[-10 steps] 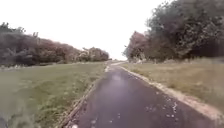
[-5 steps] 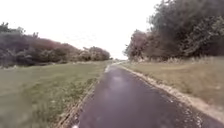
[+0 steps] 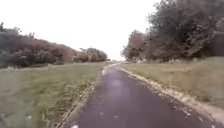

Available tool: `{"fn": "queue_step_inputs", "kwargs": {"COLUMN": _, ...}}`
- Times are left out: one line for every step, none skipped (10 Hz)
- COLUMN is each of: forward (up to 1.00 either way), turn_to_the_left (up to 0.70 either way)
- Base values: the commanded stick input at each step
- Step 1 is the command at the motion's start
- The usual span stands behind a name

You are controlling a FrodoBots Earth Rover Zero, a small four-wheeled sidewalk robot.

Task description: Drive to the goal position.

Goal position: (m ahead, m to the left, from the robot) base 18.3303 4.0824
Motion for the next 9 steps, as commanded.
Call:
{"fn": "queue_step_inputs", "kwargs": {"forward": 0.99, "turn_to_the_left": 0.0}}
{"fn": "queue_step_inputs", "kwargs": {"forward": 0.99, "turn_to_the_left": 0.0}}
{"fn": "queue_step_inputs", "kwargs": {"forward": 0.99, "turn_to_the_left": 0.0}}
{"fn": "queue_step_inputs", "kwargs": {"forward": 0.99, "turn_to_the_left": 0.0}}
{"fn": "queue_step_inputs", "kwargs": {"forward": 0.99, "turn_to_the_left": 0.0}}
{"fn": "queue_step_inputs", "kwargs": {"forward": 0.99, "turn_to_the_left": 0.0}}
{"fn": "queue_step_inputs", "kwargs": {"forward": 0.99, "turn_to_the_left": 0.0}}
{"fn": "queue_step_inputs", "kwargs": {"forward": 0.99, "turn_to_the_left": 0.0}}
{"fn": "queue_step_inputs", "kwargs": {"forward": 0.99, "turn_to_the_left": 0.0}}
